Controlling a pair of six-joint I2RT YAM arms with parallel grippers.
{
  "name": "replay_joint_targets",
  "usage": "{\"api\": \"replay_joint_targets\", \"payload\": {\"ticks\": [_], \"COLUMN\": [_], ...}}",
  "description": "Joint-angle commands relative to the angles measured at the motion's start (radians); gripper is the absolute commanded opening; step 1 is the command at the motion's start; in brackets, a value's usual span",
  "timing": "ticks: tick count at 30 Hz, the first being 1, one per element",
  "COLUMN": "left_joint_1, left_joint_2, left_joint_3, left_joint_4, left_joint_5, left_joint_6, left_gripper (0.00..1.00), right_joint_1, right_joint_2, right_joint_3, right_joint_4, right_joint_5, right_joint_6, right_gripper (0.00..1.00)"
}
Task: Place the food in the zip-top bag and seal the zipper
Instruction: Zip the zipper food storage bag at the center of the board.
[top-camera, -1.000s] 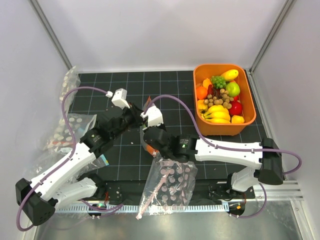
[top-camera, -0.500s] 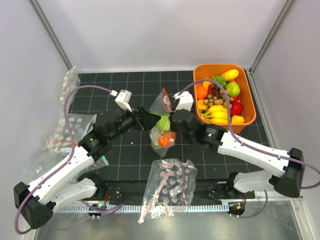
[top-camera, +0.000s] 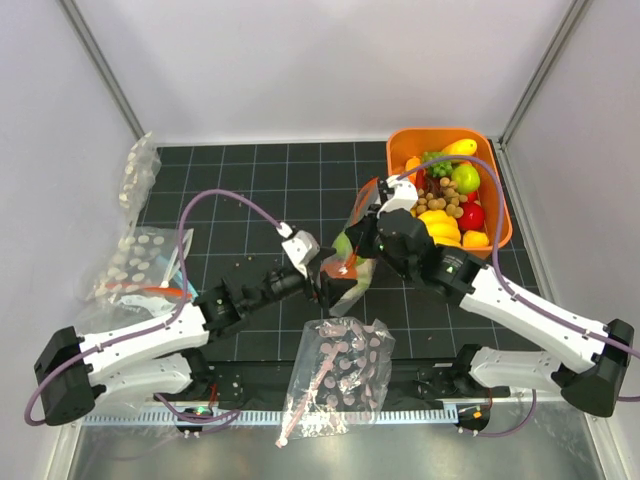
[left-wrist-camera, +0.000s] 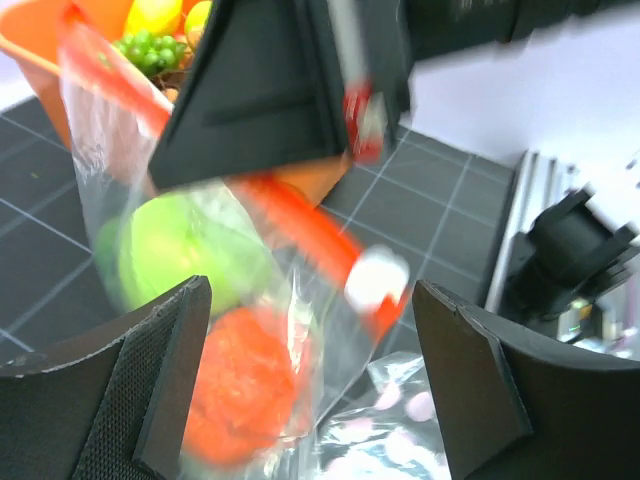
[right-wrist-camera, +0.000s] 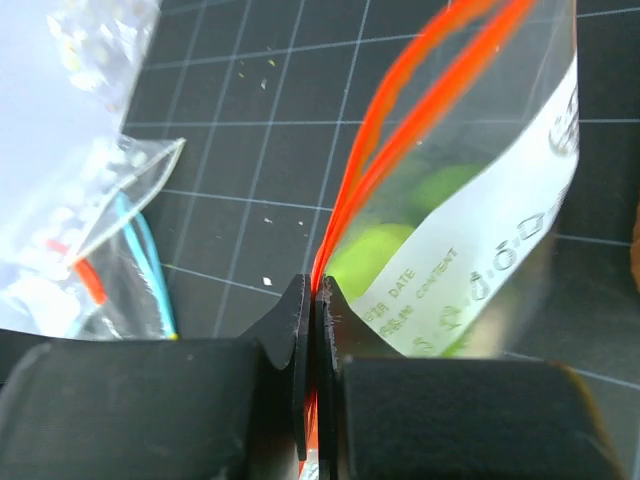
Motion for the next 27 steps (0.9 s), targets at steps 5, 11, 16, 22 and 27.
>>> {"api": "replay_joint_targets", "payload": {"ticks": [5,11,16,22,27], "left_joint_1": [-0.026,-0.052,-0.056,-0.061,-0.064], "left_joint_2": [-0.033,-0.002,-0.004,0.028,0.044], "left_joint_3": [-0.088,-0.082,-0.077,-0.051,-0.022], "left_joint_4": [0.255,0.245,0.239,0.224,0.184], "left_joint_5": [0.040,-0.017,-0.022,-0.016,-0.044], "left_joint_6": [0.254,0.325,0.322,0.304,0.290], "left_gripper": [0.83,0.70,0.54,0.26,0.00], "right_joint_1": [-0.004,-0.004,-0.004,-0.004,-0.003], "right_joint_2": [-0.103,-0.105,-0.079,-0.091,-0.083], "right_joint_3": [-0.002,0.004,0.010,-0.025,-0.027], "right_joint_4": [0.073,0.063,0.062,0.108,0.111], "right_joint_5": [0.087,0.084,0.072,0.087,0.085], "right_joint_6": [0.128,0.142,0.153,0.168,0.168], "right_gripper": [0.01,0.01,0.01,0.01,0.01]}}
